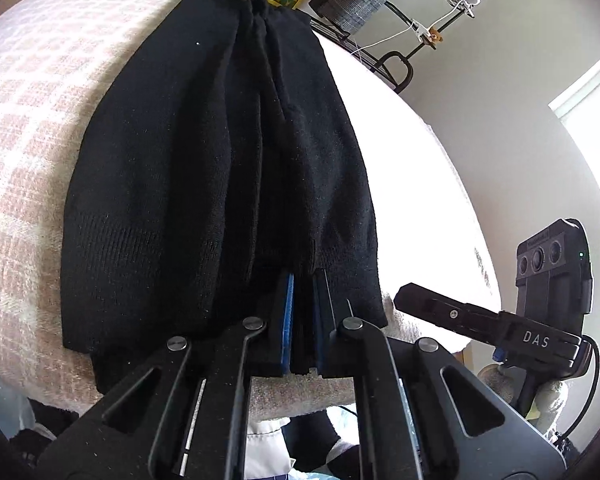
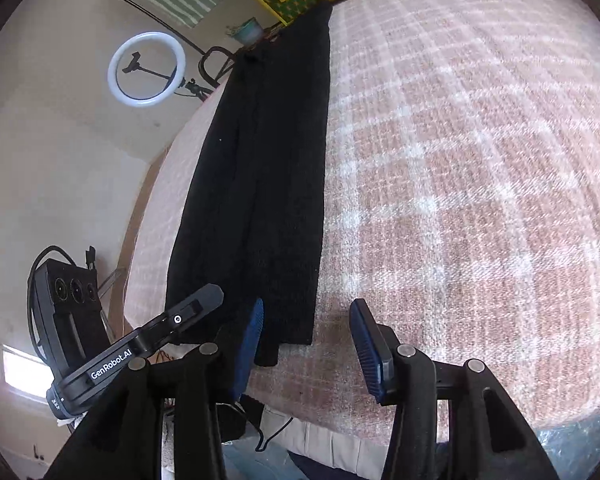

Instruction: Fold large clothes

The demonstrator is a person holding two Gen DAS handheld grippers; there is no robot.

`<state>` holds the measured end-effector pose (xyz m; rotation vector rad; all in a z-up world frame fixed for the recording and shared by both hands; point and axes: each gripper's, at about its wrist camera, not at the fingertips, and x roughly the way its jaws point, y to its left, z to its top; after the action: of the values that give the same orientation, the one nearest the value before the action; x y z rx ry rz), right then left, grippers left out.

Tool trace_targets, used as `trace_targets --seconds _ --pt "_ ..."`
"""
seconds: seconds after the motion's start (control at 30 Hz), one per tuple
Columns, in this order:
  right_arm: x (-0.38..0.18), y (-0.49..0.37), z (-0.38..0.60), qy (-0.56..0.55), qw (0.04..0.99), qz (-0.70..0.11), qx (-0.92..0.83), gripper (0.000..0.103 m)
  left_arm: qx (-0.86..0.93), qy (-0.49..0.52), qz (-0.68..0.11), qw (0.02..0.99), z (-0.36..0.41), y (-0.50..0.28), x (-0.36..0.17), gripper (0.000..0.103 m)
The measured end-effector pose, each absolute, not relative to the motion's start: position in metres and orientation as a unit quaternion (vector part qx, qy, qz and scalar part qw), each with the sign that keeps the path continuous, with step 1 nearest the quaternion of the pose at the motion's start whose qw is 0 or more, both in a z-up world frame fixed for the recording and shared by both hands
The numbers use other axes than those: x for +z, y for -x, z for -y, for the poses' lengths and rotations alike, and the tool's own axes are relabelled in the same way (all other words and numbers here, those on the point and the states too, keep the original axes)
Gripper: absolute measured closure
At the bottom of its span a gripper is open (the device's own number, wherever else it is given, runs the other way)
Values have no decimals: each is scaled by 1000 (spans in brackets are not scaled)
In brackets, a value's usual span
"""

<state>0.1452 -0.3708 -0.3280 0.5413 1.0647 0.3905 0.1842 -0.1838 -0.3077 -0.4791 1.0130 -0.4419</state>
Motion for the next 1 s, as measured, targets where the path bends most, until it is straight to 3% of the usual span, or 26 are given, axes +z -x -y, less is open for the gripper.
trace_targets --seconds 0.07,0.1,0.13,0.17,0.2,0.33,0.47,0.7,0.8,0.87,1.0 --pt "-333 -147 367 -256 808 -495 190 57 -207 227 -480 822 187 -184 -312 97" --pt "-333 -149 364 -253 806 -498 197 65 -206 220 -479 824 188 -182 -311 97" --pt "-334 -151 361 -250 802 -503 205 93 -207 216 -477 826 189 -180 -307 97" --pt "-334 -152 357 -249 797 -509 208 100 -209 215 -474 828 190 -180 -302 97" --pt "-332 -151 355 -249 798 -508 207 101 -211 215 -469 830 188 -178 -294 97" --pt "-308 -143 348 -239 815 -476 228 102 -206 197 -439 852 179 -173 -272 97" --pt "-317 -147 333 -181 820 -505 197 103 -195 175 -481 836 183 -179 -311 97" --pt "-324 -145 321 -119 827 -522 173 103 -220 107 -446 861 185 -156 -278 96" --pt "-315 -140 324 -106 829 -518 182 94 -219 110 -430 869 158 -141 -261 93" --pt "-305 -134 332 -94 843 -500 176 74 -193 121 -421 878 129 -138 -254 93" --pt "-280 -124 334 -94 874 -440 186 74 -135 128 -438 880 83 -155 -266 93"
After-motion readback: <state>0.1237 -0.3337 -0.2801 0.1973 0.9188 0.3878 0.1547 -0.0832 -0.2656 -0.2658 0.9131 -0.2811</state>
